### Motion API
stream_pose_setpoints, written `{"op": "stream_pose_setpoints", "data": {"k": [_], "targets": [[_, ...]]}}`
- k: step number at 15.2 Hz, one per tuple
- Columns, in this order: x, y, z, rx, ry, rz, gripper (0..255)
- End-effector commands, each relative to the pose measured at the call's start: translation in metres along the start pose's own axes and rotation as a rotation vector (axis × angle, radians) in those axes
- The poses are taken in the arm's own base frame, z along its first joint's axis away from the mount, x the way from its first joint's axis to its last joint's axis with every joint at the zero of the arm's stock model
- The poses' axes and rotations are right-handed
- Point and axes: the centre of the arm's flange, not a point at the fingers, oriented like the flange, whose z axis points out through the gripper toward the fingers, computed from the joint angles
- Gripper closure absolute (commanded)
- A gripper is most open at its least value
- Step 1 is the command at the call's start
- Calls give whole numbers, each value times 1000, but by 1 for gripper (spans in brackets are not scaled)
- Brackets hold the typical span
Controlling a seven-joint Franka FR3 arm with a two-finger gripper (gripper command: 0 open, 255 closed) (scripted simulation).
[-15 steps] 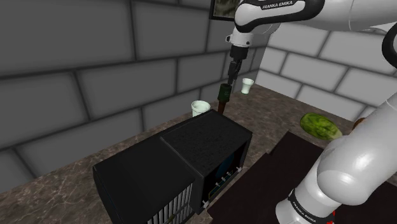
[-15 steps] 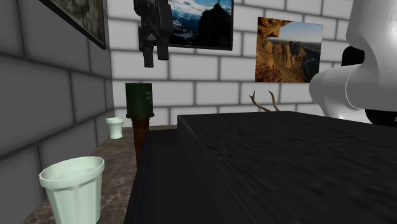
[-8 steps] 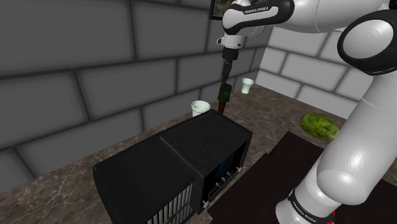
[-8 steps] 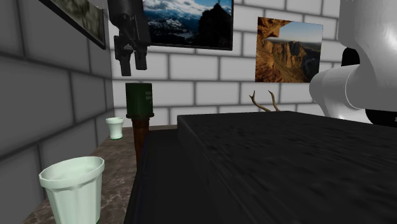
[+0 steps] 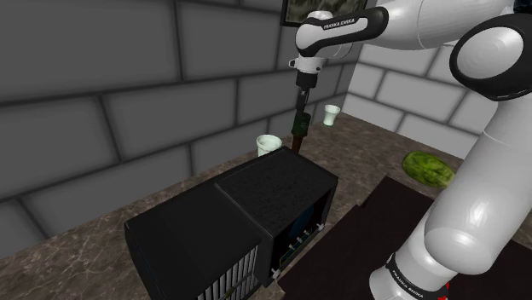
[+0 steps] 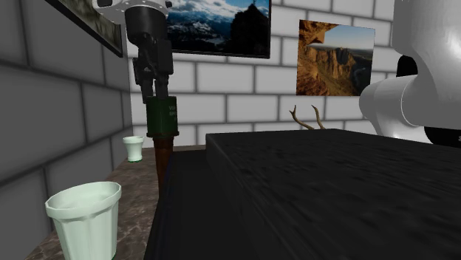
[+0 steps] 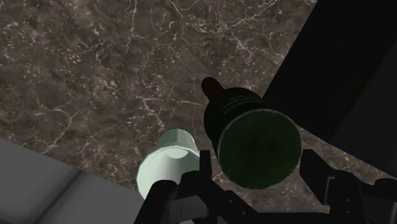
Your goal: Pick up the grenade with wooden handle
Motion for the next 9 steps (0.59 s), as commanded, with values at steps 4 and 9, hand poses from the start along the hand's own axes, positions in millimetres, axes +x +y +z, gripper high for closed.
{"op": "stream_pose_setpoints", "data": {"k": [4,9], "targets": [[0,0,1,0,-1,0,255],[0,0,-4,0,-1,0,255]]}}
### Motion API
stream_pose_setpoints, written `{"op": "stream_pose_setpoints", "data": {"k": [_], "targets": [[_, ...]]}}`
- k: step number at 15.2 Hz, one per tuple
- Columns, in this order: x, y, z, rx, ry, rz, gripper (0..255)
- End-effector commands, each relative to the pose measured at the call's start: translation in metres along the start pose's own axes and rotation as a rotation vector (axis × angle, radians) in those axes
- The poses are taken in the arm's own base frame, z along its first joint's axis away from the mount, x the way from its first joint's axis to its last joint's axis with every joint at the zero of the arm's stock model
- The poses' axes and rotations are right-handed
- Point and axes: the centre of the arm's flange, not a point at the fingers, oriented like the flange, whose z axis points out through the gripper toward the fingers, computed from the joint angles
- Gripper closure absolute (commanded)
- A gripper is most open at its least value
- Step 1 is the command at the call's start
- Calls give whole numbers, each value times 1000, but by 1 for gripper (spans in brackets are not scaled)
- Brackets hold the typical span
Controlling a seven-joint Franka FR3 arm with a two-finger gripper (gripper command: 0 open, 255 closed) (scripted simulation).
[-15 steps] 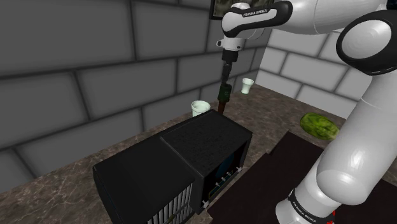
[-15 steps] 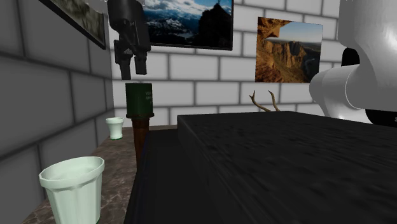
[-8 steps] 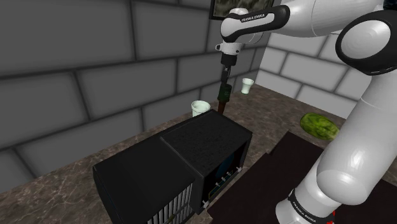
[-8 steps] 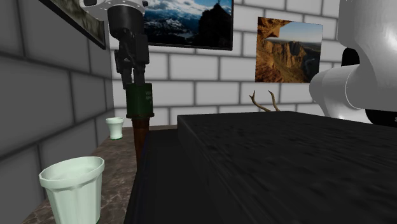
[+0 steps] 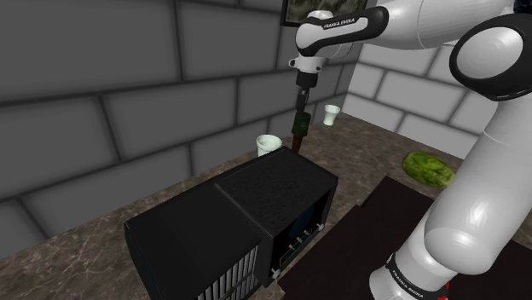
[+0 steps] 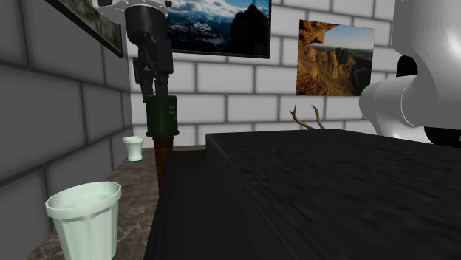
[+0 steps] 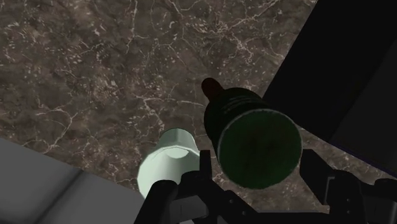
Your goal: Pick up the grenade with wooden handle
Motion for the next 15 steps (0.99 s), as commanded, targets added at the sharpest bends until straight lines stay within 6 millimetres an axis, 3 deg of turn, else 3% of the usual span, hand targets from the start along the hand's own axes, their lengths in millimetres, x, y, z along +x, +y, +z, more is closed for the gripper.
{"op": "stream_pose_setpoints", "data": {"k": [1,15], "targets": [[0,-1,-8,0,0,0,255],[-2,-6,-77,0,0,0,255]]}}
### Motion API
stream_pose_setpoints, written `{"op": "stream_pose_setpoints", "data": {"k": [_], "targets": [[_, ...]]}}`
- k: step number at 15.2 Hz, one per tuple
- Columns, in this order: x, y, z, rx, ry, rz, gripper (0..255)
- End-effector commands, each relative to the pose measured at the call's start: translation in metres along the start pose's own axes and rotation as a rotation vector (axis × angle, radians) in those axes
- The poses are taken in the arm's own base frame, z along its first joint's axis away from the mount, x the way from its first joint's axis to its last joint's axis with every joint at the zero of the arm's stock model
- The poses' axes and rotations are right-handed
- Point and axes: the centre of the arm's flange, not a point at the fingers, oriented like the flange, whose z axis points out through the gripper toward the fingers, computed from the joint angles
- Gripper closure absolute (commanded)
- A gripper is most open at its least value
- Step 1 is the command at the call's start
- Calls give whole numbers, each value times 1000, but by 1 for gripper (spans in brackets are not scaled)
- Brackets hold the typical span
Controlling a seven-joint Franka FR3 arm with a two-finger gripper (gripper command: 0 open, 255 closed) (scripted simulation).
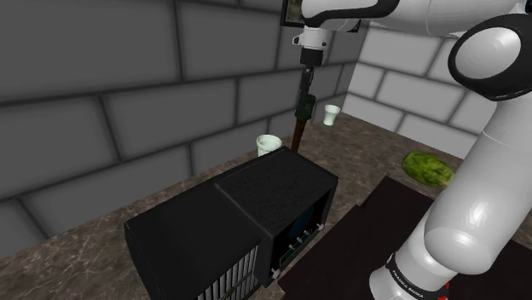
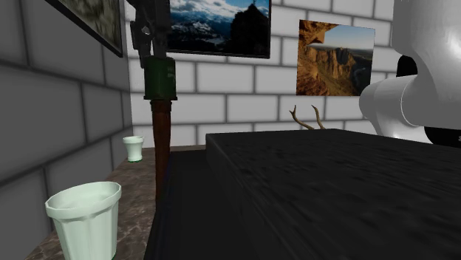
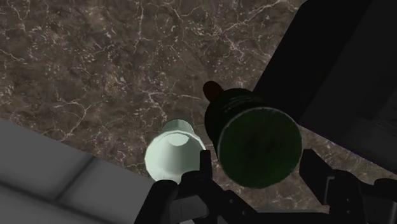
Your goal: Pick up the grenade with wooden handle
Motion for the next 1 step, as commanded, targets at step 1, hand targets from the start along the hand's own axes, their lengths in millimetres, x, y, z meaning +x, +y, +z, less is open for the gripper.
{"op": "stream_pose_setpoints", "data": {"k": [1], "targets": [[-1,-1,-3,0,0,0,255]]}}
